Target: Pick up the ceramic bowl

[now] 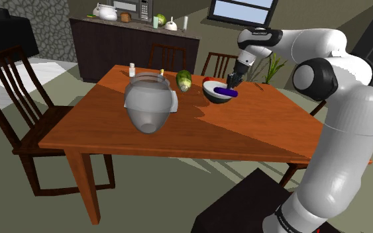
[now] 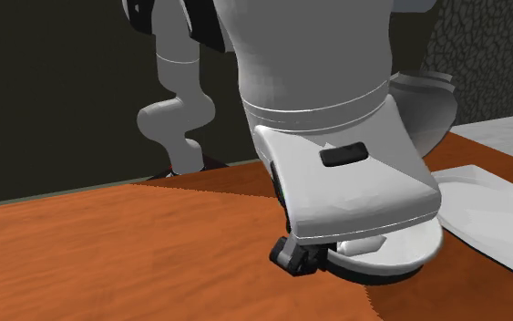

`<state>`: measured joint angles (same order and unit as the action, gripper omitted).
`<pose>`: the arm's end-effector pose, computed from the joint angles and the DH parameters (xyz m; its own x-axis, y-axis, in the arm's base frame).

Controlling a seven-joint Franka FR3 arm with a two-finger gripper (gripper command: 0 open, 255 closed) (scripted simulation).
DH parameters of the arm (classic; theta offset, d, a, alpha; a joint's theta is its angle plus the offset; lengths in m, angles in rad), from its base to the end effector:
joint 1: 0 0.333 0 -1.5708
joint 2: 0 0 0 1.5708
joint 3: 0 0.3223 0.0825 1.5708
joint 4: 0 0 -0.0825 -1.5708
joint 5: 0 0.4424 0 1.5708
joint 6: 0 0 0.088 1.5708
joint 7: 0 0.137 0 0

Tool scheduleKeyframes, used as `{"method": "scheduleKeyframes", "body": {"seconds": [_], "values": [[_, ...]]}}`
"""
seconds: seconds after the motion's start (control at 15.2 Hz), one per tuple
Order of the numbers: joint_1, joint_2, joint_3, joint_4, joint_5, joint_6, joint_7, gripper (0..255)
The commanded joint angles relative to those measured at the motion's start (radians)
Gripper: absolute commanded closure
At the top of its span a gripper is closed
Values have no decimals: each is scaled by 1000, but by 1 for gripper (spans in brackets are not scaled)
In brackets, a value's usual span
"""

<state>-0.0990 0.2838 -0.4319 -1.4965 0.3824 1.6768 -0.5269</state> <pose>0.6333 -0.2839 0.4822 0.9967 -0.0564 0.0586 -0.0392 -0.9644 -0.2615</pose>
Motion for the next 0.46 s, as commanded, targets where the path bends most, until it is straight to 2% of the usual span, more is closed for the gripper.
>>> {"method": "scheduleKeyframes", "body": {"seconds": [0.0,0.4], "values": [[-3,-1,-1,26,-1,-25,6,255],[-10,5,-2,89,0,-82,20,255]]}}
